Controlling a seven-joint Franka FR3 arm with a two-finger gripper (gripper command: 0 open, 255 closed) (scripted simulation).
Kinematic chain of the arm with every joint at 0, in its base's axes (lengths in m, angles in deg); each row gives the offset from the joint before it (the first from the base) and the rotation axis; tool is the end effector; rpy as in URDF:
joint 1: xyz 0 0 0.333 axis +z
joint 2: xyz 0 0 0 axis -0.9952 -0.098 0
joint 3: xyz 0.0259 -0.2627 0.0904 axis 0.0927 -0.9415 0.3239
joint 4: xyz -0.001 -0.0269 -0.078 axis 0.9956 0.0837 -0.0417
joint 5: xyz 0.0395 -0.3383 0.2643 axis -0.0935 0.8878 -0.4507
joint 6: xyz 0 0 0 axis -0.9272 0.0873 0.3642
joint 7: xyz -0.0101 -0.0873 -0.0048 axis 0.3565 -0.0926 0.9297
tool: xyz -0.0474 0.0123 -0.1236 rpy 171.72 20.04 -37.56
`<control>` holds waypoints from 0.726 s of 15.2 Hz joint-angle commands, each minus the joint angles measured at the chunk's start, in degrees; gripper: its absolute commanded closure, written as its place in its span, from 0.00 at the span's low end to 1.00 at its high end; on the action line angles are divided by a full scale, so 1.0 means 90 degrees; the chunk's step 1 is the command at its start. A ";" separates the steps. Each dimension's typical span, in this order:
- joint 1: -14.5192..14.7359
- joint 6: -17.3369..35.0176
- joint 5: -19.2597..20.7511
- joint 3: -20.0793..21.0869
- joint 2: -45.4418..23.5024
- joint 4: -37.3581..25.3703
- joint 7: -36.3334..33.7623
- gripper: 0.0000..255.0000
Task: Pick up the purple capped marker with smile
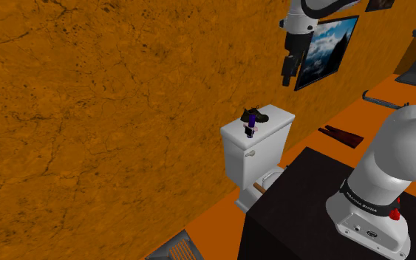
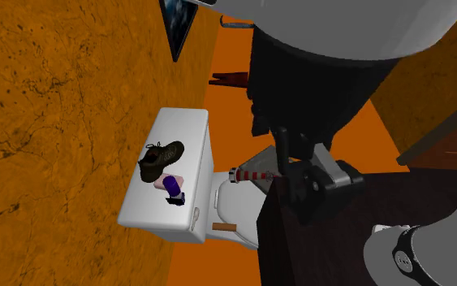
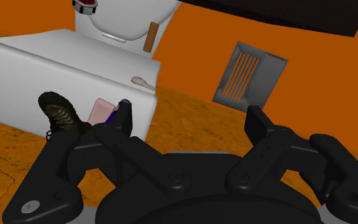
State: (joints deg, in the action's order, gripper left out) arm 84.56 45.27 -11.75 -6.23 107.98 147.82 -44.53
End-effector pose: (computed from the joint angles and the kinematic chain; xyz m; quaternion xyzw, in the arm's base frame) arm 0.4118 -0.0792 0.4545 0.9949 0.0937 -0.0097 0.0352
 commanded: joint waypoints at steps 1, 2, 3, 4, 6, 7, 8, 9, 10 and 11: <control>0.0000 0.0509 0.0054 -0.0182 -0.0361 0.0108 0.0186 0.00; 0.0000 0.0725 0.0074 -0.0274 -0.0543 0.0130 0.0285 0.00; 0.0002 0.0941 0.0087 -0.0364 -0.0734 0.0143 0.0385 0.00; 0.0005 0.1154 0.0093 -0.0453 -0.0934 0.0146 0.0489 0.00; 0.0018 0.1575 0.0082 -0.0627 -0.1356 0.0124 0.0704 0.00; 0.0029 0.1781 0.0064 -0.0714 -0.1579 0.0098 0.0817 0.00; 0.0041 0.1983 0.0035 -0.0798 -0.1808 0.0063 0.0934 0.00; 0.0054 0.2180 -0.0005 -0.0879 -0.2044 0.0018 0.1057 0.00; 0.0068 0.2373 -0.0057 -0.0956 -0.2286 -0.0036 0.1185 0.00; 0.0083 0.2560 -0.0121 -0.1030 -0.2533 -0.0099 0.1320 0.00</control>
State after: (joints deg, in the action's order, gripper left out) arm 85.21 66.19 -12.36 -14.72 87.51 147.27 -33.94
